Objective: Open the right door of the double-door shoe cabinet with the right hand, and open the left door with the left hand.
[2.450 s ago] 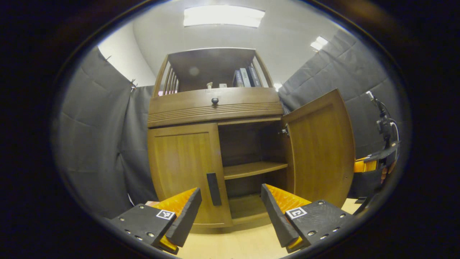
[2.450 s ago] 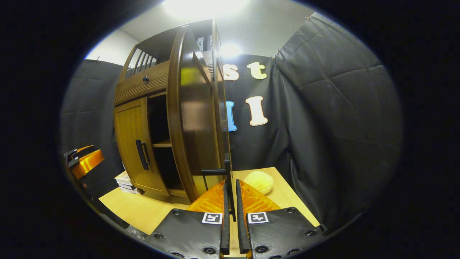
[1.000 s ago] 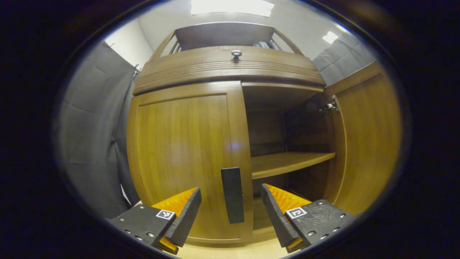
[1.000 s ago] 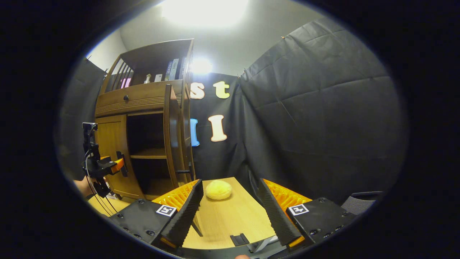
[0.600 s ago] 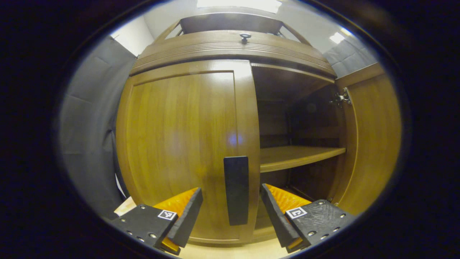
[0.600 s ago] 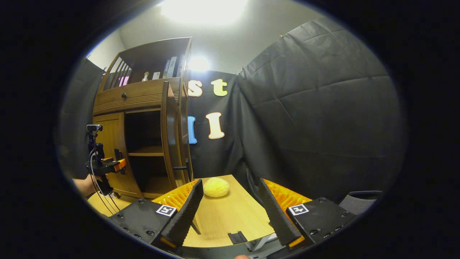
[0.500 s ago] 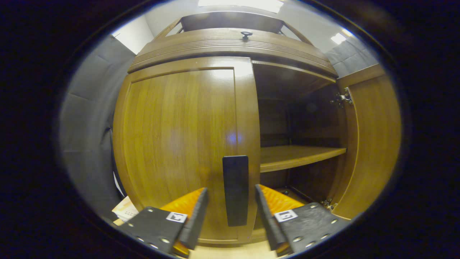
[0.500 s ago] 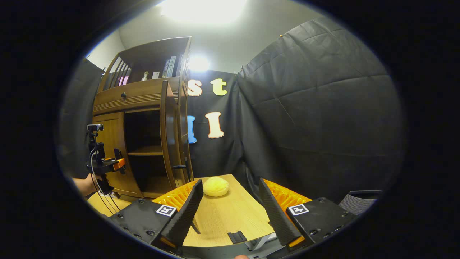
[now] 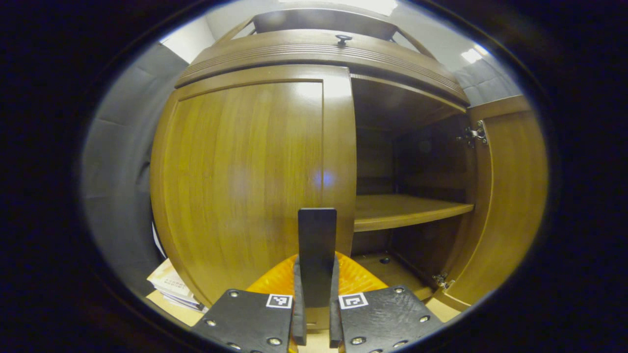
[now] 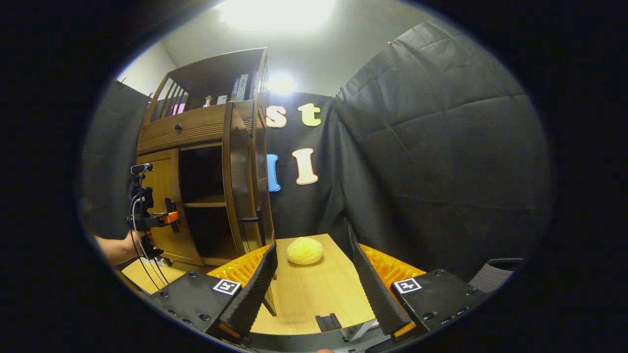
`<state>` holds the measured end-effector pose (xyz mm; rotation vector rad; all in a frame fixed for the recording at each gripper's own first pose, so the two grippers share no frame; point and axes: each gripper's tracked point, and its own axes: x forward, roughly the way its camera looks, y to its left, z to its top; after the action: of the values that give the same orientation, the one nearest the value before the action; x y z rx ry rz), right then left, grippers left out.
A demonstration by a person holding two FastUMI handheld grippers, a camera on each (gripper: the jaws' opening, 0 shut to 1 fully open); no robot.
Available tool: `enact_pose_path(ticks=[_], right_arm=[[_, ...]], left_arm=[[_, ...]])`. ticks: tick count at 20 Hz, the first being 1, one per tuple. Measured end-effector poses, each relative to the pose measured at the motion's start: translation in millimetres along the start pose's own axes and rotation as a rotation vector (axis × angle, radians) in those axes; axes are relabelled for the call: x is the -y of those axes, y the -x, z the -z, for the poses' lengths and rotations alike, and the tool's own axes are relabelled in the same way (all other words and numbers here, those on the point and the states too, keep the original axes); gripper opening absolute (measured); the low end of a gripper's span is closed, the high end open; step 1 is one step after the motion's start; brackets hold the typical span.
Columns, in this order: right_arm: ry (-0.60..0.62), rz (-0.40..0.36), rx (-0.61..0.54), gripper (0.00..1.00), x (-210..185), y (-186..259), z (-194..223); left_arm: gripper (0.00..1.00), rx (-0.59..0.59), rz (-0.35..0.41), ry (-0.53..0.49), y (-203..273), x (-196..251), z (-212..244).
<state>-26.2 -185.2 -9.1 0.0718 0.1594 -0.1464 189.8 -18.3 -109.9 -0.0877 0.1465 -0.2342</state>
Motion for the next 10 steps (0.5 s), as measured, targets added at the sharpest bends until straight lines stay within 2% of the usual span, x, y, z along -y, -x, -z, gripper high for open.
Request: enact_pose_path(ticks=[1, 2, 3, 4, 5, 10], right_arm=[[-0.001, -0.016, 0.0, 0.93, -1, -2, 2], [-0.004, -0.034, 0.003, 0.93, -3, -3, 2], [-0.009, -0.054, 0.008, 0.98, -6, -4, 1], [-0.011, -0.073, 0.015, 0.93, -10, -5, 1], [-0.007, -0.08, 0.016, 0.97, -11, -8, 2], [0.015, -0.103, 0.019, 0.98, -29, -3, 3]], left_arm=[[0.22, 0.0, -0.006, -0.008, 4, 0, 0], [0.22, 0.006, -0.016, -0.017, 12, -2, 1], [0.22, 0.012, -0.026, -0.027, 20, -3, 2], [0.22, 0.018, -0.033, -0.029, 26, -4, 2], [0.19, 0.022, -0.037, -0.025, 33, -6, 2], [0.18, 0.01, -0.035, -0.028, 63, -12, 2]])
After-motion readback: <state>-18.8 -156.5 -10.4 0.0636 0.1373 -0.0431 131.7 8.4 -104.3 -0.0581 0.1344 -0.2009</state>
